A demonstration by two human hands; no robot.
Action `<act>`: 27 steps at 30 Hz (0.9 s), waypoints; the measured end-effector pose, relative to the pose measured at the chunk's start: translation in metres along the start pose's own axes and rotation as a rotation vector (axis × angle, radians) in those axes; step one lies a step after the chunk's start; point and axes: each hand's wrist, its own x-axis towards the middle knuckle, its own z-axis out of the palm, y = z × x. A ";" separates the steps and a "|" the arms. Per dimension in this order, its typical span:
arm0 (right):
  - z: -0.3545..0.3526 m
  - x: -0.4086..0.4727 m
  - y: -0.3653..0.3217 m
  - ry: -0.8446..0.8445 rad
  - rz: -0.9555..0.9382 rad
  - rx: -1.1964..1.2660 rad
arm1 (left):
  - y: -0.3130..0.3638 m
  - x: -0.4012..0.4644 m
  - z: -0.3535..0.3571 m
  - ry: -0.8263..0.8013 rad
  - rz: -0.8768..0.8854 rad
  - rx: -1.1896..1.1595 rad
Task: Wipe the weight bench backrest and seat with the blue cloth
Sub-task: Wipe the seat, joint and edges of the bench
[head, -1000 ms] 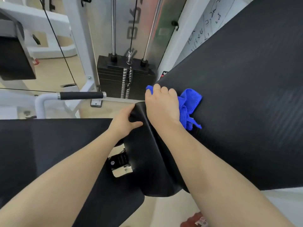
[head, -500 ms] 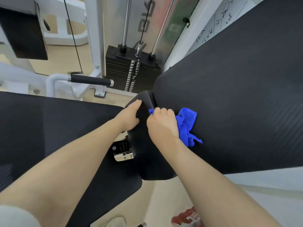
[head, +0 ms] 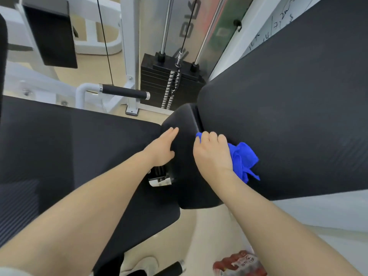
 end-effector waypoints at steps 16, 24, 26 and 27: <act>0.009 0.148 -0.018 0.100 -0.143 0.120 | -0.054 0.078 -0.012 -0.017 0.023 -0.003; 0.013 0.075 -0.022 -0.135 -0.309 0.086 | -0.070 0.070 -0.024 -0.120 -0.025 0.490; 0.012 0.095 -0.017 -0.089 -0.314 0.086 | -0.083 0.071 -0.030 -0.102 -0.077 0.635; 0.011 0.108 -0.017 -0.054 -0.286 0.071 | -0.091 0.072 -0.031 -0.083 -0.096 0.698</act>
